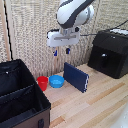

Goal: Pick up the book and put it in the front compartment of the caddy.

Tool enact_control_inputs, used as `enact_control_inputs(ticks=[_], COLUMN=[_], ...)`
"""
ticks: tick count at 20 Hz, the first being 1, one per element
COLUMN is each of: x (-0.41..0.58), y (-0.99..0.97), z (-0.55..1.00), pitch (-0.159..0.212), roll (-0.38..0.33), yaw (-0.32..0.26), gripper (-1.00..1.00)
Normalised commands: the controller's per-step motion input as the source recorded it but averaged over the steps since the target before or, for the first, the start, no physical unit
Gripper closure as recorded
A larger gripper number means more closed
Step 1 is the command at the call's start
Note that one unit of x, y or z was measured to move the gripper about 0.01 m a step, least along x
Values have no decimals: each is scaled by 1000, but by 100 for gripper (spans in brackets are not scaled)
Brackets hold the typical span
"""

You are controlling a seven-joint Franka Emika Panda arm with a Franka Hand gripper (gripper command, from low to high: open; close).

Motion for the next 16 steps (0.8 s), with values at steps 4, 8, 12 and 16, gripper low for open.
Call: enact_control_inputs(ticks=[4, 8, 12, 16], x=[0, 0, 7, 72], y=[-549, -643, -599, -422], z=[-144, -201, -178, -211], pitch=[86, 100, 80, 35], roll=[8, 5, 0, -8], yaw=[40, 50, 56, 74], gripper=[-100, -100, -100, -100])
